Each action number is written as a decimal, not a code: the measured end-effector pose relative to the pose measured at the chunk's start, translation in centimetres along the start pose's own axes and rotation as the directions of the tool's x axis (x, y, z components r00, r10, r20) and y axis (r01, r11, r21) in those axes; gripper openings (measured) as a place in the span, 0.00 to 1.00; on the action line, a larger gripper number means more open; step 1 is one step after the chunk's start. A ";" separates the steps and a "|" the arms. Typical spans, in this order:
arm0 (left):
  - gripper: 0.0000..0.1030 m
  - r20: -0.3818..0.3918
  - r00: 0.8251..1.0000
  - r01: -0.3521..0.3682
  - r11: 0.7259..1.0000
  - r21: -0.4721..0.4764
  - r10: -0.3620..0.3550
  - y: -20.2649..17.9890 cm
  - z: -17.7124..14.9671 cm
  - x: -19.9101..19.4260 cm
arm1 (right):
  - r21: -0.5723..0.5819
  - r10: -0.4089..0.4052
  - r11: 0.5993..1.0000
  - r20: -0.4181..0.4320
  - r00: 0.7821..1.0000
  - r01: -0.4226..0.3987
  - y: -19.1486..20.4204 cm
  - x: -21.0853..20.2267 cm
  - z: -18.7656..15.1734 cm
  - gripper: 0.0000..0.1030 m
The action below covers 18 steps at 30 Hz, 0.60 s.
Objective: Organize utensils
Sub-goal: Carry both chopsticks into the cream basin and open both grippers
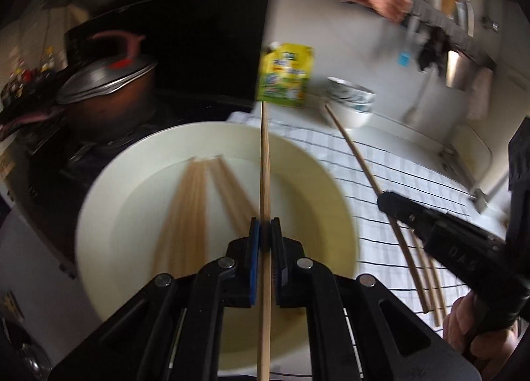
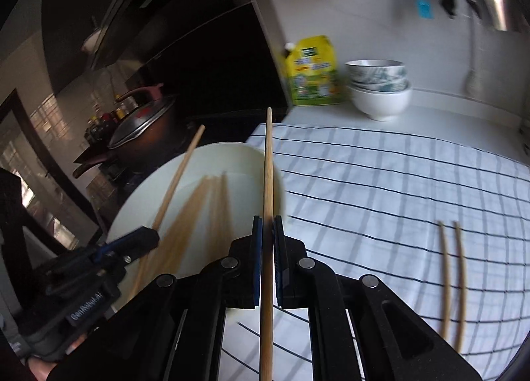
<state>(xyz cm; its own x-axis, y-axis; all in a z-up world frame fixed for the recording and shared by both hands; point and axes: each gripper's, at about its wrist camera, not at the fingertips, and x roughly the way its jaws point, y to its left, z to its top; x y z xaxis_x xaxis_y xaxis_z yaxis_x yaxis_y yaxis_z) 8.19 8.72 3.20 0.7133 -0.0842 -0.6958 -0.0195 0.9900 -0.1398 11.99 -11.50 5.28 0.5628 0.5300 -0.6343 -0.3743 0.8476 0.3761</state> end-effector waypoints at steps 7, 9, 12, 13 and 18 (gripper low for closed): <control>0.07 -0.043 0.998 -0.037 0.998 -0.055 0.035 4.4 -0.1 2.0 | -0.037 0.035 0.999 -0.083 0.996 -0.038 4.2 5.3 1.4 0.06; 0.07 -0.053 0.998 -0.041 0.997 -0.061 0.038 4.8 -0.2 2.4 | -0.050 0.029 0.998 -0.101 0.994 -0.034 4.9 6.5 1.4 0.06; 0.08 -0.072 0.997 -0.044 0.996 -0.072 0.039 5.3 -0.3 3.2 | -0.058 0.026 0.998 -0.120 0.992 -0.033 5.3 7.3 1.0 0.06; 0.08 -0.076 0.996 -0.045 0.996 -0.075 0.039 5.4 -0.4 3.3 | -0.061 0.026 0.998 -0.132 0.991 -0.035 5.4 7.6 0.9 0.06; 0.26 -0.075 0.996 -0.055 0.993 -0.107 0.047 6.3 -0.4 3.3 | -0.071 0.017 0.997 -0.141 0.990 -0.027 5.3 7.5 0.3 0.07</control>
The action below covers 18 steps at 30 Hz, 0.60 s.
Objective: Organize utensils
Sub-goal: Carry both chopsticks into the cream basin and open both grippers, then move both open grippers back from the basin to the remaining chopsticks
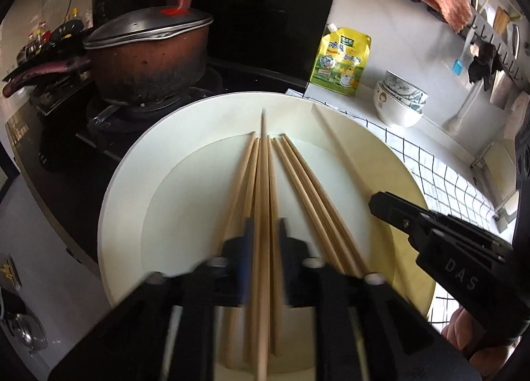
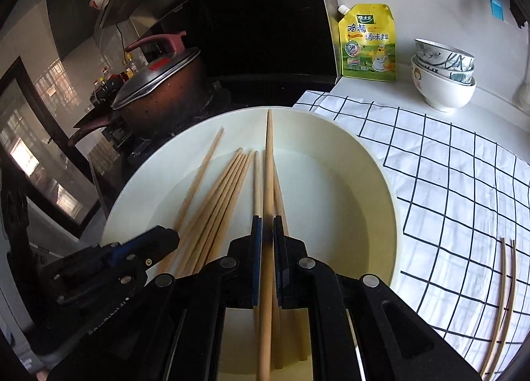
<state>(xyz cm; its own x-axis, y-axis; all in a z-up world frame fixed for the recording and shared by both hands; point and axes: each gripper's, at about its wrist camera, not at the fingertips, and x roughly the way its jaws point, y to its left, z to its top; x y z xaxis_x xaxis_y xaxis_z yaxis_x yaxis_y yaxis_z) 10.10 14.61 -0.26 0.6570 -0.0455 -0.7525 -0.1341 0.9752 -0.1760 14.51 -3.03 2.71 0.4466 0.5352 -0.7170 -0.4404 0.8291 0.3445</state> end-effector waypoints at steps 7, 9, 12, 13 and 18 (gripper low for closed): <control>0.50 0.032 0.999 -0.013 1.000 -0.004 0.013 0.0 -0.4 -1.2 | 0.001 -0.006 1.000 0.020 1.000 0.006 -0.3 -1.0 -0.4 0.08; 0.50 0.032 0.999 -0.011 1.000 -0.002 0.011 -0.1 -0.5 -1.4 | 0.001 -0.002 1.000 0.026 1.000 0.002 -0.3 -1.3 -0.6 0.09; 0.50 0.030 1.000 -0.001 1.000 0.000 0.001 -0.3 -0.7 -1.8 | 0.006 -0.004 1.000 0.037 0.999 0.003 -0.3 -1.9 -0.8 0.10; 0.50 0.029 1.000 0.000 1.000 0.001 0.000 -0.4 -0.9 -1.9 | 0.012 -0.003 1.000 0.042 0.999 0.003 -0.5 -2.3 -1.0 0.10; 0.50 0.033 0.999 0.014 1.000 0.015 -0.015 -1.6 -1.6 -2.8 | 0.027 -0.014 1.000 0.066 0.998 0.012 -1.2 -4.0 -1.7 0.12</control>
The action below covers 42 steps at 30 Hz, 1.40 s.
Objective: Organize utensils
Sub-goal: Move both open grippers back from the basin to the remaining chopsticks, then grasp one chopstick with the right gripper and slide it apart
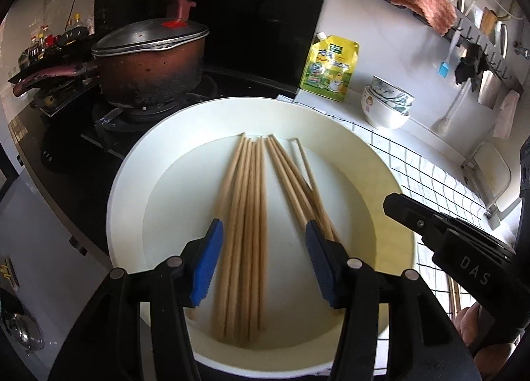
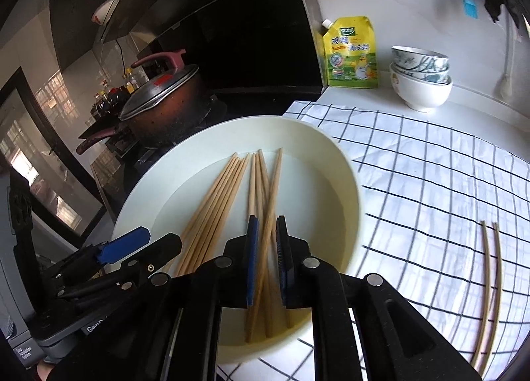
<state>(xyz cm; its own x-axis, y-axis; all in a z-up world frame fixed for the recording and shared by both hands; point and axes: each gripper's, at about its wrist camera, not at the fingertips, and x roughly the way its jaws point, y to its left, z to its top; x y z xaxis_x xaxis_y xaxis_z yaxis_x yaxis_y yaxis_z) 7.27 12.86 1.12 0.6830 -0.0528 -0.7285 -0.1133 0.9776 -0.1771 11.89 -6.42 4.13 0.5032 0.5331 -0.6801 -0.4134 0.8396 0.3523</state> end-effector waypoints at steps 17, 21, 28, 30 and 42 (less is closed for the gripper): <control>0.57 -0.012 0.992 0.128 0.987 0.097 -0.127 -7.3 -3.1 -2.1 | 0.044 -0.145 0.989 0.063 0.987 0.142 -5.7 -7.2 -3.8 0.19; 0.57 -0.031 0.987 0.162 0.979 0.125 -0.159 -9.3 -4.0 -2.2 | 0.045 -0.217 0.976 0.076 0.973 0.214 -8.2 -9.4 -5.2 0.28; 0.61 -0.071 0.975 0.221 0.963 0.156 -0.213 -12.8 -5.8 -2.2 | 0.092 -0.336 0.939 0.052 0.940 0.330 -13.7 -11.9 -8.0 0.28; 0.63 -0.077 0.972 0.232 0.959 0.162 -0.222 -13.7 -6.2 -2.2 | 0.103 -0.359 0.930 0.041 0.932 0.353 -14.9 -12.1 -8.6 0.28; 0.72 -0.111 0.972 0.224 0.957 0.182 -0.207 -16.5 -8.5 -1.1 | 0.116 -0.371 0.919 -0.061 0.927 0.376 -19.4 -9.2 -11.4 0.28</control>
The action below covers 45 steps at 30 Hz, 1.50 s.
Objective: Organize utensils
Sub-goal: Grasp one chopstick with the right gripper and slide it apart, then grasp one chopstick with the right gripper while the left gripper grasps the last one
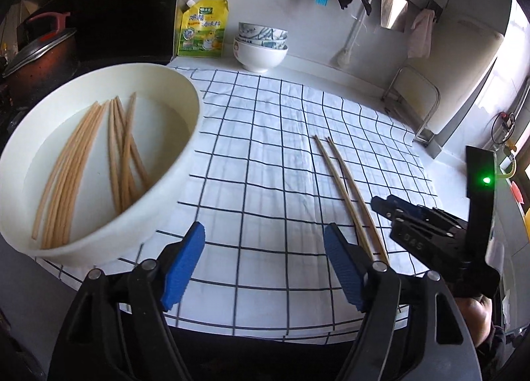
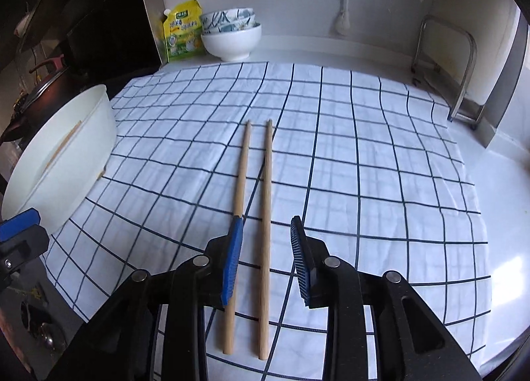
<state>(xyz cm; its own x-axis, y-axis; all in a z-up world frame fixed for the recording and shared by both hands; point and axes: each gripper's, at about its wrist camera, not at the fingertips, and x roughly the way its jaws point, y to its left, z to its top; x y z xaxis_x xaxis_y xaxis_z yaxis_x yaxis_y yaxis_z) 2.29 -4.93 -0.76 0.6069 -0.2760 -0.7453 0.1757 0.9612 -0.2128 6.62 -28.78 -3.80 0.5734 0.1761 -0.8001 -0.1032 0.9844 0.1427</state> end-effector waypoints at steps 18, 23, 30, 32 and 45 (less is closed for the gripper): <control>0.80 -0.069 0.998 -0.009 1.000 0.000 0.009 -3.9 -0.1 5.9 | -0.046 -0.025 0.999 -0.036 0.999 0.024 -0.6 2.2 -0.8 0.06; 0.84 -0.082 0.997 -0.009 1.000 -0.001 0.009 -5.6 0.5 8.1 | 0.017 -0.020 1.000 -0.034 0.999 0.020 -2.7 1.9 -0.9 0.06; 0.84 -0.102 0.993 -0.059 0.998 0.030 0.061 -7.3 0.8 10.8 | 0.109 -0.033 0.993 -0.032 0.999 0.036 -6.2 1.4 -1.1 0.06; 0.85 -0.104 0.992 -0.073 0.997 0.038 0.077 -7.6 0.9 11.2 | 0.124 -0.025 0.992 -0.030 0.999 0.029 -6.9 1.3 -1.2 0.06; 0.86 -0.093 0.982 -0.160 0.985 0.071 0.166 -8.9 1.5 13.2 | 0.122 -0.009 0.993 -0.005 1.000 0.010 -7.5 0.8 -0.9 0.17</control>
<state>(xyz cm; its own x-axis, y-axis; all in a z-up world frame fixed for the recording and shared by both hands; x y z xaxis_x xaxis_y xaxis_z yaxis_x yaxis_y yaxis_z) 9.86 -17.12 -7.73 0.5528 -0.1112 -0.8259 0.1313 0.9903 -0.0455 7.11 -36.01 -6.05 0.5703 0.1673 -0.8042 0.0018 0.9788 0.2049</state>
